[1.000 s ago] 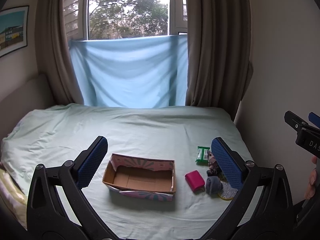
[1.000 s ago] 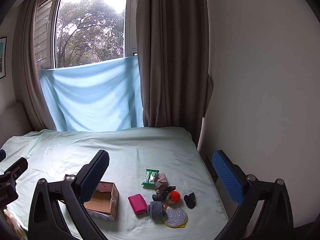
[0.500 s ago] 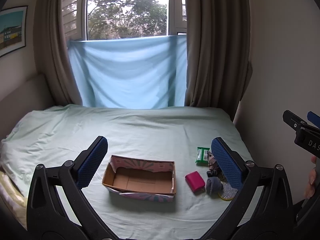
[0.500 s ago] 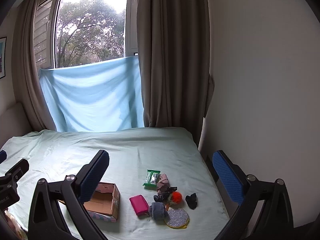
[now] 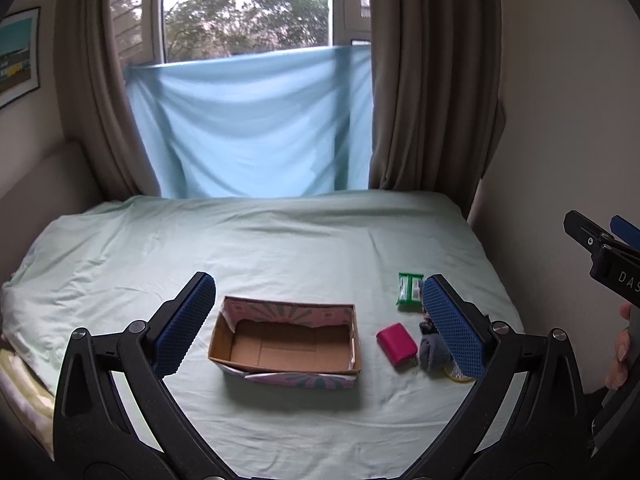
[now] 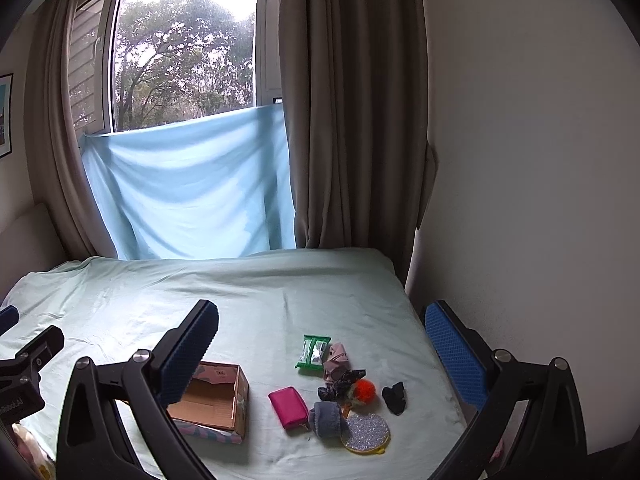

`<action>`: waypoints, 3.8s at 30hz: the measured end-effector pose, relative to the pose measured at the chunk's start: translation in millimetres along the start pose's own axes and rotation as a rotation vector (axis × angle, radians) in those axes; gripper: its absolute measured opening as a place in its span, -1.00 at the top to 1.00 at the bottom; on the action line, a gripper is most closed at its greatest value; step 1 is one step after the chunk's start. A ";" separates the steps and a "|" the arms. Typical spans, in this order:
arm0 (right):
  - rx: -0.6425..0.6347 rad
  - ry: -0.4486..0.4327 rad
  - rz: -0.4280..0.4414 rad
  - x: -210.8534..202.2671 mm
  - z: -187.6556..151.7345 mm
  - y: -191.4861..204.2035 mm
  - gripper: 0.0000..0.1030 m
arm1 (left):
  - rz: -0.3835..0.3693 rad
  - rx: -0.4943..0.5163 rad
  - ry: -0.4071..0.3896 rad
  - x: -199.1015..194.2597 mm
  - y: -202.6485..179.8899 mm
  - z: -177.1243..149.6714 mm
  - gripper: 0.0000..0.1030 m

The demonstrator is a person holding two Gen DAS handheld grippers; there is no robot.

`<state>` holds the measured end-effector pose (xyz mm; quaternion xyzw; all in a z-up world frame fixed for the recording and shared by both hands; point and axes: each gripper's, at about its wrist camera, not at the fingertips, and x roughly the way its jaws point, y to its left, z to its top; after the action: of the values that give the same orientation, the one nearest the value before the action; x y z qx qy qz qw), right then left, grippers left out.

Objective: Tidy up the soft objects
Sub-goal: 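Grasp the pink pouch with the left tool while the right tool grasps the orange pompom, then carry the pink pouch and orange pompom into the box and open both tools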

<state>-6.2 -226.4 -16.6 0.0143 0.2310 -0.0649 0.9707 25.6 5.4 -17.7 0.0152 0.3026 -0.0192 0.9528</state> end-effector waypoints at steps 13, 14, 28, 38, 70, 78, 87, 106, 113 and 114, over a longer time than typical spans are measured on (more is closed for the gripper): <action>-0.013 0.211 -0.042 116.2 -84.2 -73.8 -0.99 | -0.128 0.012 0.319 152.5 -86.5 -57.7 -0.99; -0.026 0.225 -0.041 126.4 -91.6 -79.8 -0.99 | -0.132 0.005 0.337 166.6 -96.0 -64.2 -0.99; -0.110 0.414 0.067 289.3 -190.0 -124.9 -0.99 | -0.068 -0.104 0.618 358.0 -170.7 -140.5 -0.99; -0.225 0.486 0.148 375.9 -258.7 -108.3 -0.97 | -0.005 -0.099 0.767 451.0 -183.1 -200.0 -0.99; -0.148 0.563 0.283 417.9 -300.7 -104.1 0.28 | -0.047 -0.159 0.825 496.5 -170.0 -249.2 -0.04; -0.127 0.501 0.250 394.0 -275.7 -107.9 0.29 | -0.063 -0.157 0.770 469.1 -157.3 -225.2 0.02; -0.124 0.406 0.215 336.5 -214.9 -104.0 0.30 | -0.112 -0.172 0.635 392.8 -154.3 -144.7 0.02; -0.106 0.248 0.184 158.8 -73.4 41.9 0.30 | -0.182 -0.170 0.379 209.8 23.7 -27.6 0.02; -0.055 0.262 0.180 151.7 -71.0 133.6 0.30 | -0.181 -0.088 0.434 224.5 106.2 -38.8 0.02; -0.050 0.268 0.175 154.7 -73.2 144.3 0.30 | -0.182 -0.080 0.448 229.7 117.6 -41.4 0.02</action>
<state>117.1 -97.5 -151.9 0.0190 0.3577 0.0283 0.9332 194.6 118.3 -182.1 -0.0459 0.5068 -0.0889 0.8562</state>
